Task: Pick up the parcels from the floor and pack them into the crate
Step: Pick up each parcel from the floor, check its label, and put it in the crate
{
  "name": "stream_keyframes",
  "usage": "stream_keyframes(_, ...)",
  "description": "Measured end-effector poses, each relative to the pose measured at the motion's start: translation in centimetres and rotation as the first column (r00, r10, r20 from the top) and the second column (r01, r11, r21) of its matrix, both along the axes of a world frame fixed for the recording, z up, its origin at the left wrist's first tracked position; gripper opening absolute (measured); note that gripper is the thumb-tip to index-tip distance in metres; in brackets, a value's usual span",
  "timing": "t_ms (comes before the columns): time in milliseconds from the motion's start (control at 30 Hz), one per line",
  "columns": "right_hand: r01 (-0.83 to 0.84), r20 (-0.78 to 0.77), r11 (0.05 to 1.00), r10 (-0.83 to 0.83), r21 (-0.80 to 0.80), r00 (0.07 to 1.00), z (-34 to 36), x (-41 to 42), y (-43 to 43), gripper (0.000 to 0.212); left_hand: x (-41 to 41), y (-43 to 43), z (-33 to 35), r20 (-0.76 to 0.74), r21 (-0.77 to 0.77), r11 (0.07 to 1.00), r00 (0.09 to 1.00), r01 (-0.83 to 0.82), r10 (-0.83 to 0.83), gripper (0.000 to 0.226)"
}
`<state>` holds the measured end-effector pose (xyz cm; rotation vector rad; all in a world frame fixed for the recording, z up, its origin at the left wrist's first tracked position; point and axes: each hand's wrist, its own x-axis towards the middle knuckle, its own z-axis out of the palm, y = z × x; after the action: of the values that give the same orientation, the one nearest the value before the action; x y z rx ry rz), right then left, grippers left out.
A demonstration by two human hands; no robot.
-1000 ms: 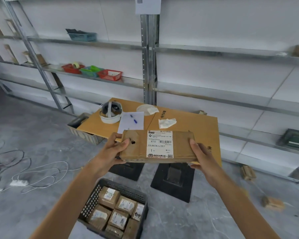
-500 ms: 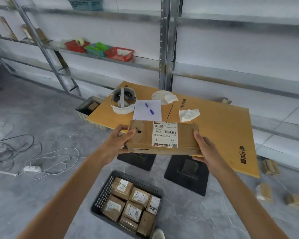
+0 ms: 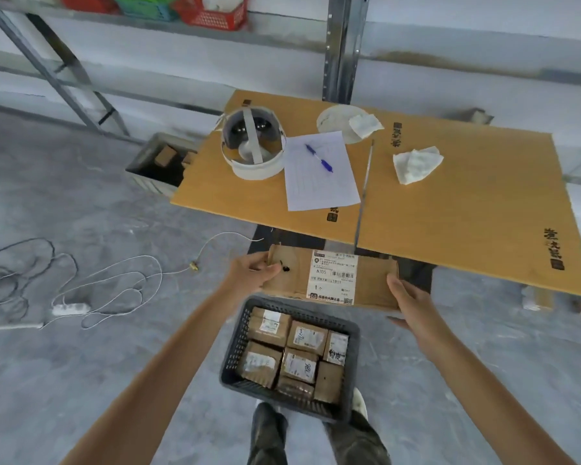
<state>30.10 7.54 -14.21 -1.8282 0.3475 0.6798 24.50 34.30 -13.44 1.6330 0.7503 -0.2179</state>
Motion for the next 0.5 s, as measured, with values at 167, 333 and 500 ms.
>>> stream_keyframes(167, 0.104, -0.086, 0.987, -0.115, -0.126, 0.990, -8.7, -3.5, 3.8, 0.039, -0.6, 2.3, -9.6, -0.152, 0.059, 0.988, 0.979, 0.144, -0.133, 0.034)
stream_keyframes(333, 0.100, -0.230, 0.955, -0.168, -0.279, 0.959, -20.8, -7.4, 5.7, 0.033, -4.2, 0.6, -21.6, -0.356, -0.021, 0.966, 0.901, 0.257, -0.248, 0.058)
stream_keyframes(500, 0.118, -0.326, 0.928, -0.240, -0.352, 0.914, -33.4, -7.6, 7.5, 0.048, -4.1, -0.4, -34.8, -0.385, -0.100, 0.980, 0.901, 0.174, -0.200, 0.071)
